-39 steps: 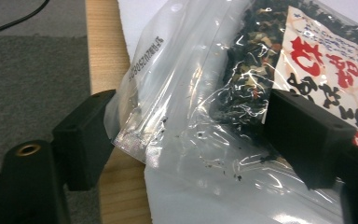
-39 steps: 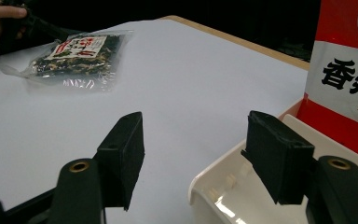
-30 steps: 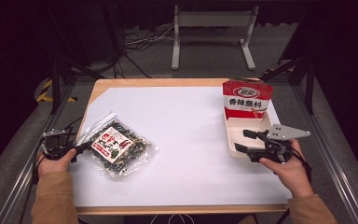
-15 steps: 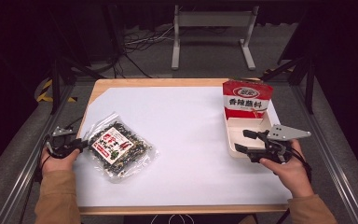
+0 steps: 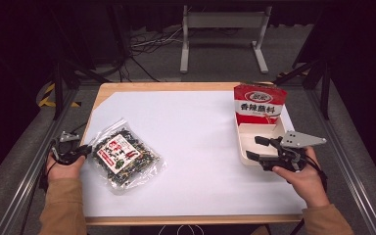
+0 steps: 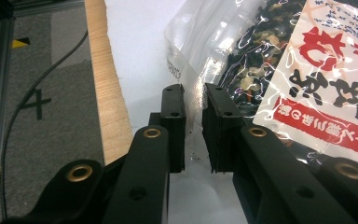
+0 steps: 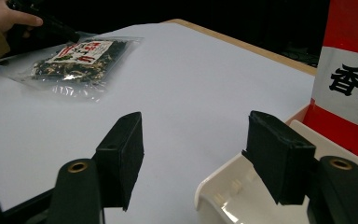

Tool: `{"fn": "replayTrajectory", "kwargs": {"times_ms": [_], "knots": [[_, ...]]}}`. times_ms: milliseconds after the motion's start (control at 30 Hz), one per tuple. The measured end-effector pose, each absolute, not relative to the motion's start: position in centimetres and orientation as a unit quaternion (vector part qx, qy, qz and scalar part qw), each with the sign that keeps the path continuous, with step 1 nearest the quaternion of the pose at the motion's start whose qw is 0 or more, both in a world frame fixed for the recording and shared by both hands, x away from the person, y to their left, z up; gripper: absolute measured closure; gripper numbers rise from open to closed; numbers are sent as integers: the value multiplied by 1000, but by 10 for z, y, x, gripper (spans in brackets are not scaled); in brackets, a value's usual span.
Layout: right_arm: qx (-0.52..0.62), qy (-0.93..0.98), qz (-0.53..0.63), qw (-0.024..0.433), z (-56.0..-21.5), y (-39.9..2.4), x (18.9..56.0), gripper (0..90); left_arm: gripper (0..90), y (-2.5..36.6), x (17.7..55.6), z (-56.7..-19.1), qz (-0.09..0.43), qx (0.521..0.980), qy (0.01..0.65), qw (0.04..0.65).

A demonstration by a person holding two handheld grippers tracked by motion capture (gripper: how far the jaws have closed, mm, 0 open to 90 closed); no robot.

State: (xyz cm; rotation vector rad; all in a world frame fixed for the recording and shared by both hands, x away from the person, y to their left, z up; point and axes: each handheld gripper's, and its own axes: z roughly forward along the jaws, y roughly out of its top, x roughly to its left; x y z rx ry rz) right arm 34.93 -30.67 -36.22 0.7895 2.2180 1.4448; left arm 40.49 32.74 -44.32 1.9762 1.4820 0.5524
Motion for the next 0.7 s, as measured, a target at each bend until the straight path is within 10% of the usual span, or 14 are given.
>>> {"fn": "replayTrajectory", "kwargs": {"times_ms": [700], "knots": [[284, 790, 510, 190, -364, -308, 349, 365, 898, 339, 398, -425, 194, 727, 560, 348]]}}
